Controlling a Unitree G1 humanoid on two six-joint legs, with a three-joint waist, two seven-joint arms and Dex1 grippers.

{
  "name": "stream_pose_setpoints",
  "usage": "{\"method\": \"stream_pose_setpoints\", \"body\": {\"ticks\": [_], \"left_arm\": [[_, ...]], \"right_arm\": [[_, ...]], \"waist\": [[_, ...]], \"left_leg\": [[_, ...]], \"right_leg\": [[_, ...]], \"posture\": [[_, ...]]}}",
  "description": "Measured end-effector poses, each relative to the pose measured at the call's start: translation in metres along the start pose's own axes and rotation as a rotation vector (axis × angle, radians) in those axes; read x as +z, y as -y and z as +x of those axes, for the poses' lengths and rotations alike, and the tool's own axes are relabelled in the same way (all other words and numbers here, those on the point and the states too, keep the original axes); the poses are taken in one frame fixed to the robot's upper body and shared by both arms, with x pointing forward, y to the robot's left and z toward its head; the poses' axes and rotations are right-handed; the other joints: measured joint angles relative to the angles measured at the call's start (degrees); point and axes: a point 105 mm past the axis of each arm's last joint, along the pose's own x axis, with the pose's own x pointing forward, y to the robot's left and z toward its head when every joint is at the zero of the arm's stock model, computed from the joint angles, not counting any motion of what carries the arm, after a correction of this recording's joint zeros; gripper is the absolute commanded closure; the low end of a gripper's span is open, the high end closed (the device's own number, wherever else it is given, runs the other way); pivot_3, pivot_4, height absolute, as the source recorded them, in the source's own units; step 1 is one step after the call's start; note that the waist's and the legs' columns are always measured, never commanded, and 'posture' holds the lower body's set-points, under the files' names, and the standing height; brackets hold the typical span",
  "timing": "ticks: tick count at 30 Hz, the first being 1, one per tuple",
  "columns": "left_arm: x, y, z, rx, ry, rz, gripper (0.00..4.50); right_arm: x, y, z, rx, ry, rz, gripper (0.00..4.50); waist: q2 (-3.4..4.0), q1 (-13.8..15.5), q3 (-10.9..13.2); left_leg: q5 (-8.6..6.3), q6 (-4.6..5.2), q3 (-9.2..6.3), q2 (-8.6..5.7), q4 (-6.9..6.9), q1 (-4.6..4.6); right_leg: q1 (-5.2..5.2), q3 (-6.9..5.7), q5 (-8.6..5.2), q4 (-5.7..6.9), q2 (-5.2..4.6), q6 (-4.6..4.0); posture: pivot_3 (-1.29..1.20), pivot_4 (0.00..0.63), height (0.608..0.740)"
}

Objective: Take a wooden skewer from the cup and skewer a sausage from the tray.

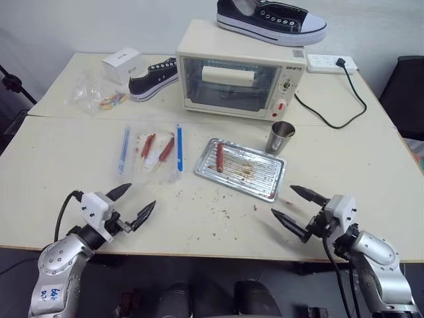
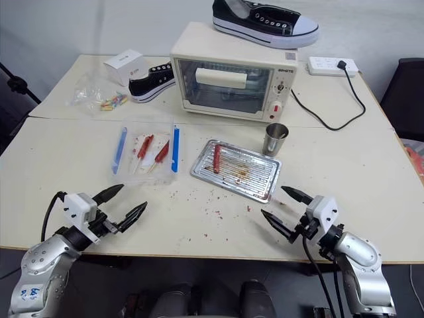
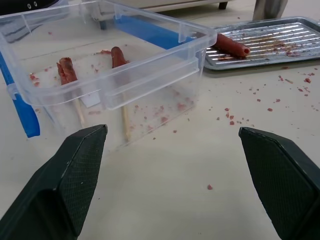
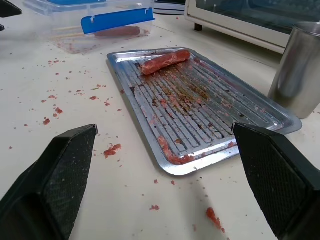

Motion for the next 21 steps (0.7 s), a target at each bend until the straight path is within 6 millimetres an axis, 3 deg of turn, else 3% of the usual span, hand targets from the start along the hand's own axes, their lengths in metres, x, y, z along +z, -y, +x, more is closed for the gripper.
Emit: {"method": "stream_pose_setpoints", "body": {"ticks": [5, 8, 12, 16, 18, 21], "left_arm": [[0.002, 0.004, 0.004, -0.057, 0.022, -0.064, 0.03], [0.019, 0.016, 0.002, -0.244, 0.057, -0.167, 0.03], [0.064, 0.02, 0.008, -0.445, 0.13, -0.147, 0.03], [0.081, 0.017, 0.017, -0.507, 0.173, -0.127, 0.03], [0.086, 0.018, 0.02, -0.533, 0.186, -0.116, 0.03], [0.087, 0.022, 0.025, -0.57, 0.192, -0.123, 0.03]], "right_arm": [[0.001, 0.002, -0.001, -0.011, 0.005, -0.008, 0.0], [0.012, 0.009, -0.013, -0.062, 0.017, -0.031, 0.0], [0.023, 0.038, -0.067, -0.223, -0.066, -0.089, 0.0], [0.026, 0.055, -0.097, -0.286, -0.117, -0.136, 0.0], [0.032, 0.061, -0.094, -0.257, -0.117, -0.159, 0.0], [0.052, 0.068, -0.069, -0.143, -0.111, -0.205, 0.0]], "waist": [[0.0, 0.1, 0.0], [0.0, 0.1, 0.0], [0.06, 0.8, 0.0], [0.05, 0.0, 0.0], [0.08, -0.8, 0.0], [0.2, -1.9, 0.0]], "left_leg": [[0.0, 0.0, -0.01, -0.01, 0.01, -0.01], [0.0, -0.01, -0.04, 0.0, 0.01, -0.05], [-0.01, 0.03, -0.08, -0.1, 0.05, 0.06], [-0.03, 0.0, 0.04, -0.08, -0.55, 1.01], [-0.02, -0.04, 0.08, -0.01, -0.61, 1.02], [0.03, -0.11, 0.12, 0.07, -0.66, 1.01]], "right_leg": [[0.01, -0.01, 0.0, 0.02, 0.0, 0.0], [0.01, -0.01, 0.0, 0.04, -0.09, 0.0], [0.22, -0.08, 0.0, -0.28, 0.01, 0.0], [1.04, 0.0, 0.0, -0.72, 0.09, 0.0], [0.99, 0.07, 0.0, -0.71, 0.09, 0.0], [0.88, 0.13, 0.0, -0.67, 0.08, 0.0]], "posture": [[0.0, 0.15, 0.74], [0.0, 0.15, 0.74], [0.0, 0.15, 0.74], [0.0, 0.15, 0.74], [0.0, 0.15, 0.74], [0.0, 0.15, 0.74]]}}
